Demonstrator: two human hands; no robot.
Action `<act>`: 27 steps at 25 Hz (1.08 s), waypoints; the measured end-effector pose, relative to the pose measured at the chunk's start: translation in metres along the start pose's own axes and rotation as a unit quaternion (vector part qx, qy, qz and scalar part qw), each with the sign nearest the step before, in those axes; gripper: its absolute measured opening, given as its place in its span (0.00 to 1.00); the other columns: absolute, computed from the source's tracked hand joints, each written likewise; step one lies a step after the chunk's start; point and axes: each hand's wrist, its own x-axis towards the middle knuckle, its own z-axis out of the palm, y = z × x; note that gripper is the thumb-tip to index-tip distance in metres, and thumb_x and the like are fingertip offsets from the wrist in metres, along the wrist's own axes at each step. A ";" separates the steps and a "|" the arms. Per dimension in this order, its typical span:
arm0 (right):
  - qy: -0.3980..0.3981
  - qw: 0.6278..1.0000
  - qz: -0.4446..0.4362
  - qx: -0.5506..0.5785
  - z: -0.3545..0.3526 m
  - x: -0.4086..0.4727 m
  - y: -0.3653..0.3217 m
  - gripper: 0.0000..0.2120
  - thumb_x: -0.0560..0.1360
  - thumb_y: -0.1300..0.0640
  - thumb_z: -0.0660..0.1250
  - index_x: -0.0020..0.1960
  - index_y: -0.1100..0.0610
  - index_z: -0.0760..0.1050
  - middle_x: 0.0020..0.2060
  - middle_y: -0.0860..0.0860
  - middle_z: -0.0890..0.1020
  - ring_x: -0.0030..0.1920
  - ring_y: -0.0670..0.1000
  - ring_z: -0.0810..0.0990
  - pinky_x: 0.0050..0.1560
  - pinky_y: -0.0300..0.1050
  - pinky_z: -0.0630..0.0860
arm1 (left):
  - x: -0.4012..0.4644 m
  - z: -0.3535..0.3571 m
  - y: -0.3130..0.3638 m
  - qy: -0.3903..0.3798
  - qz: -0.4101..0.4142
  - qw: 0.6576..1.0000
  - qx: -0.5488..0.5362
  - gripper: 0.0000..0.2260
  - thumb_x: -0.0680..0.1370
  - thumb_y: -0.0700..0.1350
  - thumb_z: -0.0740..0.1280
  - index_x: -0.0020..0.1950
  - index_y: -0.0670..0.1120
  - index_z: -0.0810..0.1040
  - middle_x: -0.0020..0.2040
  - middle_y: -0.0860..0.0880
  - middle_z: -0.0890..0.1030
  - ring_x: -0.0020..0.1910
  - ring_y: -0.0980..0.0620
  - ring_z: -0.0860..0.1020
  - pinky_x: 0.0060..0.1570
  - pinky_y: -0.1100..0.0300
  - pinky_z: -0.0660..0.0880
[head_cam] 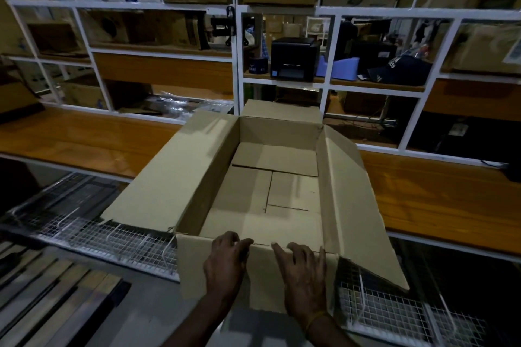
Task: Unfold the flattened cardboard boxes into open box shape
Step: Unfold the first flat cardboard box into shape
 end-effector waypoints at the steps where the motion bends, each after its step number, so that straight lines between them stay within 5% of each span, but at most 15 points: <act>1: 0.009 1.000 -0.001 -0.008 0.001 0.004 -0.001 0.48 0.55 0.69 0.73 0.70 0.42 0.69 0.59 0.52 0.76 0.60 0.58 0.74 0.67 0.72 0.61 | 0.005 0.000 0.000 0.005 0.009 1.000 -0.012 0.20 0.68 0.41 0.76 0.56 0.59 0.83 0.52 0.50 0.78 0.53 0.47 0.77 0.33 0.56 0.74; 8: 0.051 0.998 0.002 -0.032 0.004 0.050 -0.004 0.53 0.55 0.70 0.74 0.75 0.40 0.63 0.62 0.54 0.74 0.63 0.60 0.73 0.68 0.74 0.59 | 0.044 0.009 -0.001 0.007 0.061 0.998 0.010 0.32 0.62 0.37 0.78 0.63 0.55 0.78 0.58 0.45 0.77 0.60 0.40 0.76 0.42 0.49 0.79; 15: 0.061 0.997 -0.008 -0.042 0.018 0.096 -0.004 0.53 0.58 0.71 0.71 0.75 0.38 0.58 0.66 0.55 0.71 0.66 0.60 0.71 0.70 0.71 0.57 | 0.090 0.027 -0.018 -0.033 0.062 0.997 0.030 0.36 0.67 0.42 0.76 0.72 0.57 0.67 0.65 0.46 0.73 0.70 0.40 0.68 0.53 0.43 0.78; 21: 0.058 0.996 -0.002 -0.061 0.025 0.143 -0.002 0.59 0.59 0.73 0.71 0.79 0.39 0.49 0.70 0.57 0.68 0.70 0.62 0.67 0.70 0.72 0.57 | 0.139 0.035 -0.023 -0.041 0.074 0.996 0.013 0.32 0.67 0.40 0.76 0.68 0.55 0.71 0.65 0.45 0.73 0.70 0.38 0.68 0.53 0.41 0.77; 27: 0.027 0.997 -0.007 -0.069 0.034 0.169 -0.007 0.65 0.58 0.68 0.76 0.79 0.39 0.37 0.76 0.60 0.60 0.76 0.65 0.58 0.71 0.73 0.47 | 0.161 0.046 -0.031 -0.039 0.068 0.997 0.015 0.38 0.61 0.38 0.80 0.69 0.53 0.73 0.69 0.41 0.71 0.72 0.35 0.65 0.54 0.34 0.76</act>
